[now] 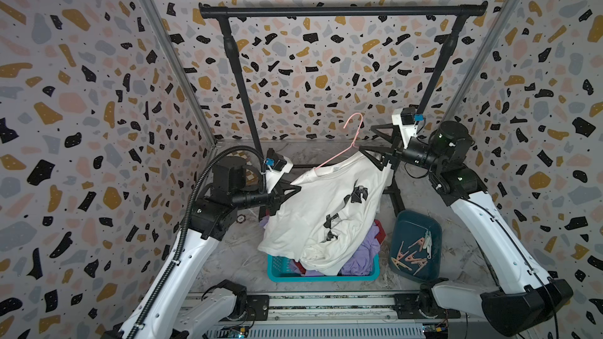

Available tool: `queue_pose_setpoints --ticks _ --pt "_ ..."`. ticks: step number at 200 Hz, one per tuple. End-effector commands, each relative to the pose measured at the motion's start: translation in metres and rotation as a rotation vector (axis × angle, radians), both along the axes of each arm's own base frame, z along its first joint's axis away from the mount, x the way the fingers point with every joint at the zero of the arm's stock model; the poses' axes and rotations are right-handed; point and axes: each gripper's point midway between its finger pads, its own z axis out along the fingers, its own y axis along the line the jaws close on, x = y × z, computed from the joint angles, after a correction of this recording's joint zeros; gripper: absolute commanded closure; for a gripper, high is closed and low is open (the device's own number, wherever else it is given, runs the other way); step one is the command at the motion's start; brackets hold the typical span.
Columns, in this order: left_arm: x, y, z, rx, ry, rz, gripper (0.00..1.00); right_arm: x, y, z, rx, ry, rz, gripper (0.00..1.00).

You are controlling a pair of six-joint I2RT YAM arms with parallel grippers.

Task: Use clothespins to secure the t-shirt on both sides of the hanger
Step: Adjust the hanger.

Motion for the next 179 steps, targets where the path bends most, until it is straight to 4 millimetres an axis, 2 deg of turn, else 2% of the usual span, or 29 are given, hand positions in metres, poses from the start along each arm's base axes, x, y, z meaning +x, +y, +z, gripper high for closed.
queue_pose_setpoints --ticks 1,18,37,60,90,117,130,152,179 --pt "0.001 -0.001 0.007 -0.025 -0.019 0.01 1.0 0.01 -0.04 -0.012 0.018 0.121 -0.292 0.06" --pt "0.004 0.0 0.001 -0.01 -0.017 0.033 1.0 0.014 -0.069 -0.038 0.015 0.243 -0.456 0.06" --pt "0.004 0.001 0.0 -0.003 -0.018 0.041 1.0 0.014 -0.098 -0.075 0.005 0.412 -0.619 0.09" --pt "0.005 -0.002 0.0 -0.008 -0.002 0.038 1.0 0.003 -0.123 -0.121 -0.004 0.566 -0.754 0.15" --pt "0.004 -0.004 -0.002 -0.01 0.012 0.029 1.0 -0.016 -0.143 -0.194 -0.02 0.723 -0.876 0.21" --pt "0.002 -0.006 0.0 -0.018 0.018 0.028 1.0 -0.029 -0.148 -0.256 -0.023 0.829 -0.912 0.25" --pt "0.001 -0.007 0.002 -0.023 0.018 0.028 1.0 -0.034 -0.149 -0.277 -0.043 0.88 -0.921 0.25" --pt "-0.001 -0.009 0.002 -0.03 0.028 0.021 1.0 -0.047 -0.167 -0.303 -0.048 0.956 -1.036 0.31" --pt "-0.002 -0.01 -0.003 -0.026 0.035 0.024 1.0 -0.061 -0.185 -0.321 -0.038 1.043 -1.101 0.35"
